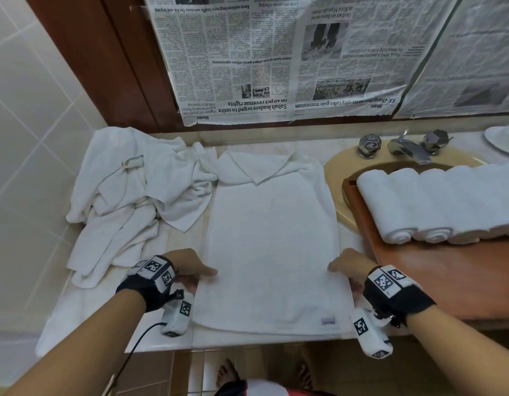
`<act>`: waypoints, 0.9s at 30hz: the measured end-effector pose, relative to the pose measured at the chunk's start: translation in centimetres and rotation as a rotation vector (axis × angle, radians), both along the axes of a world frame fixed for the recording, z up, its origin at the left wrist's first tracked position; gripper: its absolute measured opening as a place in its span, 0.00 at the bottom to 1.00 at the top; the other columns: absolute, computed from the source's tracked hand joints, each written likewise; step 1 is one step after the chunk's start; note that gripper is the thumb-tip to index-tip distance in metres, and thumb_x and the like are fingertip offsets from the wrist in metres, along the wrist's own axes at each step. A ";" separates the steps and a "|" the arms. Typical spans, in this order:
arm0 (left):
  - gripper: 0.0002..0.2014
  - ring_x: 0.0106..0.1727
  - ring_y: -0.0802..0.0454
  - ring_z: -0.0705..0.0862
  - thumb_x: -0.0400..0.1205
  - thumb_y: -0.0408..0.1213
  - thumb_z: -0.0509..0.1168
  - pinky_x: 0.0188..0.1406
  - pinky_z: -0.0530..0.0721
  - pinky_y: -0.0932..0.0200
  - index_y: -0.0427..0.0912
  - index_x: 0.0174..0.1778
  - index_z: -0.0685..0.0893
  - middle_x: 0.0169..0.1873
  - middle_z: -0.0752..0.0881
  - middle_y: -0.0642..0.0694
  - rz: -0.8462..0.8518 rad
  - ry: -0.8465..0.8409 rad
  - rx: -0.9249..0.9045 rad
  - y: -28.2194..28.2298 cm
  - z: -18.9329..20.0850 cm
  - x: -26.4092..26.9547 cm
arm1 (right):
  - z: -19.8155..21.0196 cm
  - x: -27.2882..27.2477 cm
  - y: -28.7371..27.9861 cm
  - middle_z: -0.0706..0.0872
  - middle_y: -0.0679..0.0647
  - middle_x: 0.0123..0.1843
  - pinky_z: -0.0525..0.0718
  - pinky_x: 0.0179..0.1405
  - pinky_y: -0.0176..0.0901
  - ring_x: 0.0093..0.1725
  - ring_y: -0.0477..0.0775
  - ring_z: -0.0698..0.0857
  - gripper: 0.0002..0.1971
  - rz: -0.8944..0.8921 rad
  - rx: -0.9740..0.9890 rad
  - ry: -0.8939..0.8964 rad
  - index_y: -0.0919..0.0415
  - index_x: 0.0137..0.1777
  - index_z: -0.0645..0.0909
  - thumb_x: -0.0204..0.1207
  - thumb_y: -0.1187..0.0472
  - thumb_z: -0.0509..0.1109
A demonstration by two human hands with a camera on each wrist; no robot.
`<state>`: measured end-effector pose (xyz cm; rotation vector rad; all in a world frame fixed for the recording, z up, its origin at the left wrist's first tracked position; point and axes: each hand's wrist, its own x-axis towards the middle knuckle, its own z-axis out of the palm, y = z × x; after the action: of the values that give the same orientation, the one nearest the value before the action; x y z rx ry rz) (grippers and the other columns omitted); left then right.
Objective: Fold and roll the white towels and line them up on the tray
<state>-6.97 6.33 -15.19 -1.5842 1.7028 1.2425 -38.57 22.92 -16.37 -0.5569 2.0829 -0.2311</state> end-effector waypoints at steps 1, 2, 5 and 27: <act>0.21 0.16 0.55 0.77 0.80 0.52 0.70 0.16 0.66 0.65 0.38 0.32 0.77 0.21 0.84 0.46 0.014 0.004 -0.068 -0.1 -0.2 -0.3 | -0.1 -0.2 -0.1 0.78 0.60 0.43 0.78 0.35 0.44 0.42 0.60 0.80 0.14 -0.014 0.002 0.029 0.69 0.57 0.72 0.78 0.61 0.69; 0.23 0.18 0.53 0.75 0.80 0.54 0.68 0.19 0.68 0.63 0.38 0.31 0.76 0.21 0.81 0.46 0.012 0.004 -0.155 -0.2 -0.4 -0.7 | -0.3 -0.4 -0.3 0.79 0.60 0.44 0.79 0.39 0.46 0.46 0.62 0.81 0.17 -0.050 -0.025 0.046 0.68 0.57 0.72 0.77 0.58 0.70; 0.24 0.35 0.46 0.81 0.83 0.54 0.63 0.35 0.77 0.56 0.31 0.44 0.83 0.34 0.82 0.41 -0.113 -0.033 -0.318 -0.3 -0.9 -1.4 | -1.3 -0.9 -1.0 0.83 0.65 0.57 0.83 0.54 0.50 0.57 0.66 0.83 0.16 -0.125 -0.132 0.144 0.70 0.62 0.76 0.80 0.59 0.65; 0.16 0.26 0.56 0.80 0.79 0.44 0.72 0.18 0.67 0.71 0.40 0.31 0.78 0.27 0.83 0.49 -0.275 -0.144 -0.031 0.0 -1.0 0.6 | -0.7 -1.8 -2.2 0.83 0.61 0.48 0.75 0.38 0.40 0.56 0.64 0.84 0.09 0.074 0.049 0.181 0.69 0.56 0.78 0.81 0.65 0.62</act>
<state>-6.36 6.36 -16.16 -1.3654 1.7824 0.9477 -40.36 20.73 -17.11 -0.6437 2.2315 -0.0890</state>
